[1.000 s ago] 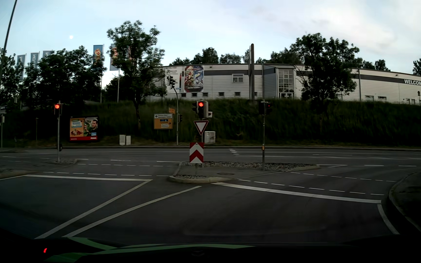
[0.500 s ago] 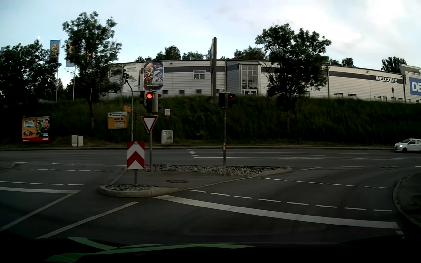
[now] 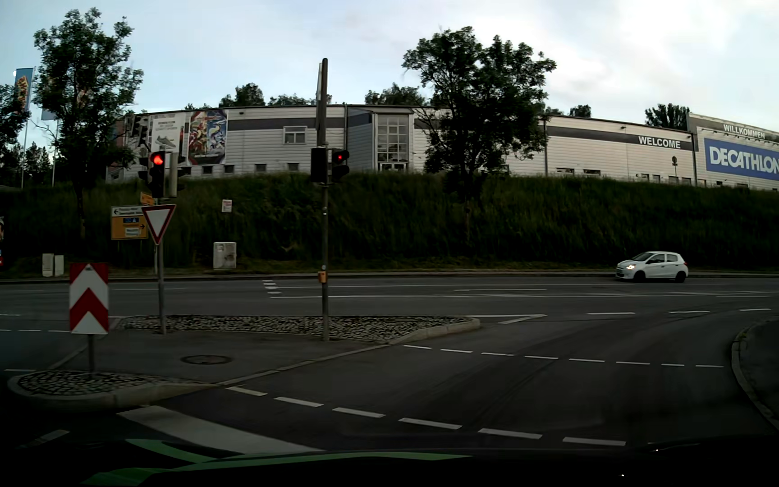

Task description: Follow the waypoints while adhering to traffic rules and regulations

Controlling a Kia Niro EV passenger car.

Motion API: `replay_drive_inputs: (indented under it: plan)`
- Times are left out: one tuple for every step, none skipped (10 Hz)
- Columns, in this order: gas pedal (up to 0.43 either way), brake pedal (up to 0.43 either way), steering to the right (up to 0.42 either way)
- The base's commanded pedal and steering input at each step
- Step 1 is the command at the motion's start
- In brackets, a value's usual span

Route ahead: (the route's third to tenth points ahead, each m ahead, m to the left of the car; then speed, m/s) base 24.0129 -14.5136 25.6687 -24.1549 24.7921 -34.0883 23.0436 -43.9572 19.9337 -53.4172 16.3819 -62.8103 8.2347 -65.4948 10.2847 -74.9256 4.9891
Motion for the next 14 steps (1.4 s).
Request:
replay_drive_inputs:
  plan:
    - [0.0,0.098,0.199]
    - [0.0,0.085,0.195]
    - [0.0,0.073,0.195]
    - [0.0,0.0,0.195]
    - [0.0,0.0,0.195]
    - [0.0,0.0,0.195]
    - [0.067,0.0,0.195]
    - [0.169,0.0,0.196]
    - [0.189,0.0,0.195]
    - [0.22,0.0,0.195]
    - [0.228,0.0,0.196]
    - [0.228,0.0,0.199]
    - [0.228,0.0,0.201]
    - [0.228,0.0,0.204]
